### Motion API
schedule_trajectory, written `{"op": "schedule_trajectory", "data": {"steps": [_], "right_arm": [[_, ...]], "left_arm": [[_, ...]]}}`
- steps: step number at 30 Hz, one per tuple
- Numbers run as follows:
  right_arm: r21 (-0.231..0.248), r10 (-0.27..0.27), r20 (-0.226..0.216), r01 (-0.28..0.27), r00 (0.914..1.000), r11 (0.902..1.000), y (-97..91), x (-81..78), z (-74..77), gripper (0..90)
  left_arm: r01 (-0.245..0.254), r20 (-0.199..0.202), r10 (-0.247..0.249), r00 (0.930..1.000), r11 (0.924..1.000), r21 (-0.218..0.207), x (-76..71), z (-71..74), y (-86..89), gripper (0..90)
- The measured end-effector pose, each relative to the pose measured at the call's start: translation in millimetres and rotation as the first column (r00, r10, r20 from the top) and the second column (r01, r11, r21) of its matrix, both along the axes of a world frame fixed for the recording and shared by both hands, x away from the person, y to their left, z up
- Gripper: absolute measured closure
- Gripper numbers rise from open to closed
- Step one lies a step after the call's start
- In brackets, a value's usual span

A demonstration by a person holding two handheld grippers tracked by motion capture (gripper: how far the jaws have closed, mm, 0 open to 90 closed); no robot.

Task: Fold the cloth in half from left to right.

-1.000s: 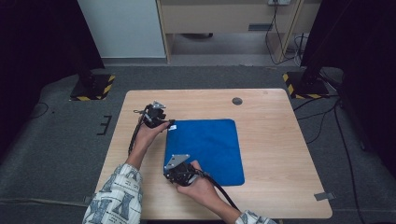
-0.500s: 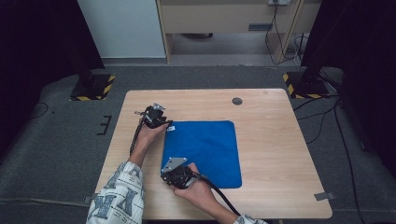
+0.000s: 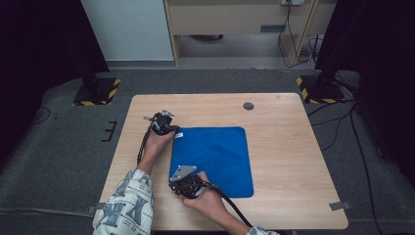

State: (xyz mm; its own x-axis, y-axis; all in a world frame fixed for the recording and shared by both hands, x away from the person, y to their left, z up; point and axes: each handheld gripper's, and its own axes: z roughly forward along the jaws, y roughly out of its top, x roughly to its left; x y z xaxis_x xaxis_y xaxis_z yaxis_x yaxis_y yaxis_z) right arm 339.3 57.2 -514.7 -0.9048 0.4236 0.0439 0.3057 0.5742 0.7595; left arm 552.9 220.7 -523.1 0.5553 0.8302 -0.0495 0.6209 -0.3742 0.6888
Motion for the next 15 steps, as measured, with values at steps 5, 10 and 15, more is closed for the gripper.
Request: {"op": "schedule_trajectory", "data": {"steps": [5,10,15], "right_arm": [[0.007,-0.002,0.001,0.002,1.0,1.0,0.1,-0.6,1.2,86.5],[0.013,-0.008,0.01,0.008,0.9999,0.9999,0.3,-3.1,5.2,86.5],[0.022,-0.017,0.023,0.016,0.9996,0.9996,0.6,-6.6,11.4,86.6]], "left_arm": [[-0.005,0.013,0.005,0.9999,1.0,-0.005,-2.2,6.9,0.0,89.1],[-0.008,0.015,0.008,0.9999,0.9999,-0.013,-6.0,15.7,-3.0,89.2],[-0.006,0.018,0.006,0.9998,1.0,-0.005,-11.2,26.3,-4.3,89.2]]}}
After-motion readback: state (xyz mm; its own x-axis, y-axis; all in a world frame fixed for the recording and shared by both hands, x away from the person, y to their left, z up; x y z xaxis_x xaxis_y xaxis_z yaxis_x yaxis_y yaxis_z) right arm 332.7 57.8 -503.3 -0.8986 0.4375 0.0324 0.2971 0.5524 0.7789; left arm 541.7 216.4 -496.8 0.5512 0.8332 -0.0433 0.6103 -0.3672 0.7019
